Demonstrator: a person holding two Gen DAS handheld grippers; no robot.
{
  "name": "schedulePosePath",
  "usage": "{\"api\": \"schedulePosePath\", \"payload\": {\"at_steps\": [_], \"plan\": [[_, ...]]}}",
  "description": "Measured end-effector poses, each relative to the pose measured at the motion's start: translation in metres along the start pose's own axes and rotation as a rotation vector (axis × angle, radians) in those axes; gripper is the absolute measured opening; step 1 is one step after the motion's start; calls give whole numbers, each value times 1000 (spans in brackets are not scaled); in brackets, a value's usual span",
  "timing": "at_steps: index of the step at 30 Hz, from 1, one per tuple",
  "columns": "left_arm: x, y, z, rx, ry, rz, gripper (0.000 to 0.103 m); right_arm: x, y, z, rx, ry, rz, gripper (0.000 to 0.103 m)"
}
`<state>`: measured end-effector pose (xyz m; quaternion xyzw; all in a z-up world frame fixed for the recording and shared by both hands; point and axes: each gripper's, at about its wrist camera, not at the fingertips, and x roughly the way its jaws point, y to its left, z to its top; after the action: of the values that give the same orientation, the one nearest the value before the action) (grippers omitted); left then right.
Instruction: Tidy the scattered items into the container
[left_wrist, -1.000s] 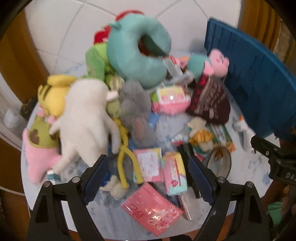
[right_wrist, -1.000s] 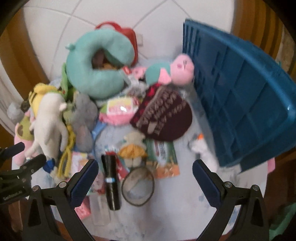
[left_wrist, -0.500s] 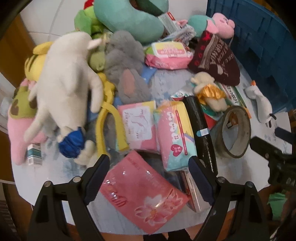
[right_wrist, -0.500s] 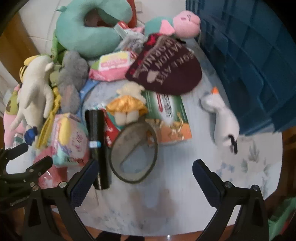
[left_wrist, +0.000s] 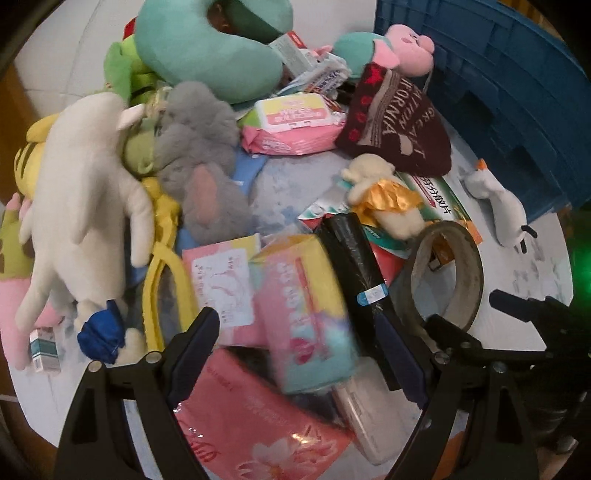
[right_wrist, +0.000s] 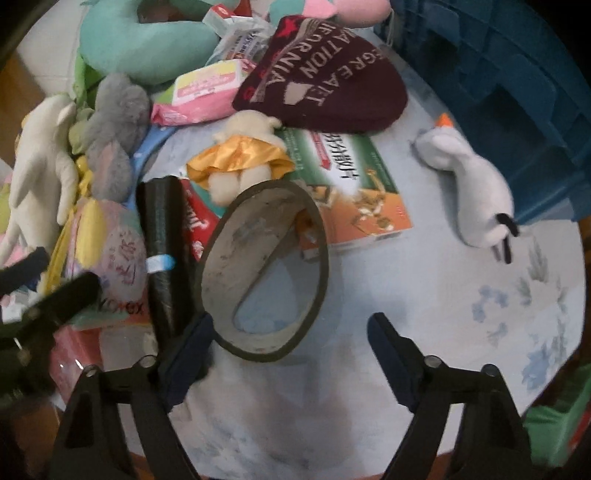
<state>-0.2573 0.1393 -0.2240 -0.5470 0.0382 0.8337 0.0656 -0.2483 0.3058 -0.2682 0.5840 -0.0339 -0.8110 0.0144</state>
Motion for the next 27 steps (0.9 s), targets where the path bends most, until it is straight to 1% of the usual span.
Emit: {"api": "schedulePosePath", "payload": {"at_steps": [2,5,7,8,9,10,11,12,13,14,15,18,19,20,21,22,23,25,26,27], "plan": [[3,5,1,-9,9,8,87,4,2,1,2,-2,3,96],[7,14,-1,-18,23,10,87,10,2,0,13,2,50,97],[9,16,-5,-21,30,5,86,16,6,-3,-15,15,34,96],[10,15,-6,-19,32,4,86,21,9,-5,-31,24,19,88],[11,14,-8,-17,32,3,84,26,11,-7,-52,36,17,77],[10,12,-8,-10,28,0,82,27,9,-8,-43,39,35,74],[11,10,-8,-13,30,-21,72,27,7,-9,-33,39,42,70],[11,9,-8,-17,34,-44,59,25,3,-9,-24,34,39,62],[13,6,-8,-27,47,-70,55,21,-3,-8,-14,27,24,57],[15,3,-9,-20,55,-67,53,19,-8,-8,-5,25,11,49],[18,-3,-11,-1,62,-44,53,17,-13,-7,3,23,-1,49],[24,-6,-14,2,70,-35,53,17,-27,-5,24,40,-15,49],[25,-5,-13,-8,68,-40,53,17,-30,-5,27,43,-12,49],[25,-5,-13,-15,69,-42,53,16,-31,-5,30,40,-8,55],[25,-5,-12,-16,68,-41,53,15,-30,-4,35,26,3,70],[25,-6,-11,-15,65,-39,53,13,-30,-3,40,12,14,80],[25,-6,-10,-13,59,-37,53,12,-29,-1,37,2,15,94],[27,-5,-10,-12,51,-37,53,9,-23,4,10,-30,-15,96],[27,-4,-10,-14,46,-39,51,9,-22,7,3,-35,-35,96],[27,-4,-10,-15,42,-42,49,11,-22,9,-1,-37,-36,96]]}}
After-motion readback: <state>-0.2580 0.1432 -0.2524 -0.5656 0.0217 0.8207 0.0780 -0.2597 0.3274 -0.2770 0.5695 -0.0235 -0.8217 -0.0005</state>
